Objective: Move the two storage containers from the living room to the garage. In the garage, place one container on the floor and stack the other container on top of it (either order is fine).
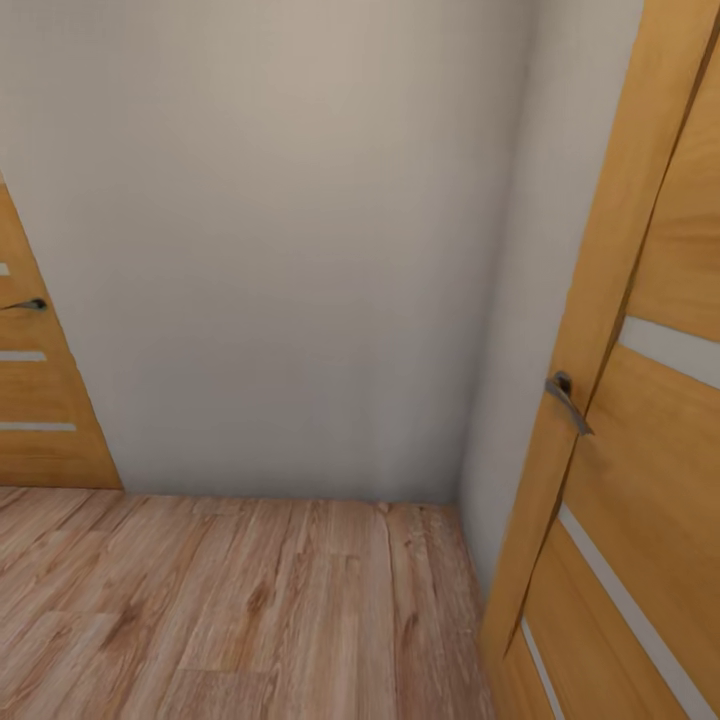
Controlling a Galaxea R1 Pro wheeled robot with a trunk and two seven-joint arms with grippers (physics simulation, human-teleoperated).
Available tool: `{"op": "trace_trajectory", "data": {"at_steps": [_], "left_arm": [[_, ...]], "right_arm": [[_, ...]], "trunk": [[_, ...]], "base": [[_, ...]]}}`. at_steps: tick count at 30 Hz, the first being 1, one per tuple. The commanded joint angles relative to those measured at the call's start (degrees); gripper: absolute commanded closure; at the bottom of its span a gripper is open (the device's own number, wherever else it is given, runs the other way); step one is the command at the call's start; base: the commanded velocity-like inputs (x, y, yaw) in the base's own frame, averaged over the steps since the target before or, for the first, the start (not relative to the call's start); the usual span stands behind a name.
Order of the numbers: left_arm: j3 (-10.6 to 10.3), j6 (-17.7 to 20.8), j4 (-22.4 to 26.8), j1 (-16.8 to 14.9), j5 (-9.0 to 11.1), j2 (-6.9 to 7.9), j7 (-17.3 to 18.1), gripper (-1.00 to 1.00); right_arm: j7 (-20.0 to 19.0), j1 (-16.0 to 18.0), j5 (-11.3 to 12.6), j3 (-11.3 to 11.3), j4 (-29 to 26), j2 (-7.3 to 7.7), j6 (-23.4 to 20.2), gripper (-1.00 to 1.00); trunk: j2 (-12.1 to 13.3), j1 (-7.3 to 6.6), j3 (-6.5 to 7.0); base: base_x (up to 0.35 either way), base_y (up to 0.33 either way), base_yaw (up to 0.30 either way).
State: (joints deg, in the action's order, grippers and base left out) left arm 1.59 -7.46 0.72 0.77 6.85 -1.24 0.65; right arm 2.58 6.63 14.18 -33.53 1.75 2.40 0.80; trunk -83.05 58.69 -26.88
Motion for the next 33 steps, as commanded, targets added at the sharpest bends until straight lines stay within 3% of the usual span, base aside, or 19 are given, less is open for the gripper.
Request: {"op": "trace_trajectory", "data": {"at_steps": [1, 11, 22, 33], "left_arm": [[0.1, -0.1, 0.1, 0.0, 0.5, -0.03, 0.1, -1.00], [0.2, -0.1, 0.1, 0.0, 0.7, -0.02, 0.1, -1.00], [0.3, 0.0, 0.1, 0.0, 0.6, 0.01, 0.1, -1.00], [0.3, -0.1, 0.1, 0.0, 0.6, 0.01, 0.1, -1.00]], "right_arm": [[0.1, 0.0, 0.5, -0.5, 0.1, -0.02, 0.1, -1.00], [0.1, 0.0, 0.6, -0.5, 0.1, -0.02, 0.1, -1.00], [0.1, 0.0, 0.6, -0.5, 0.1, -0.02, 0.1, -1.00], [0.1, 0.0, 0.5, -0.5, 0.1, -0.11, 0.8, -1.00]], "trunk": [[0.0, 0.03, -0.04], [0.0, 0.03, -0.04], [0.0, 0.03, -0.04], [0.0, 0.03, -0.04]], "base": [[0.269, 0.000, 0.000], [0.131, 0.000, 0.000], [0.293, 0.000, 0.006], [0.214, 0.000, 0.238]]}}
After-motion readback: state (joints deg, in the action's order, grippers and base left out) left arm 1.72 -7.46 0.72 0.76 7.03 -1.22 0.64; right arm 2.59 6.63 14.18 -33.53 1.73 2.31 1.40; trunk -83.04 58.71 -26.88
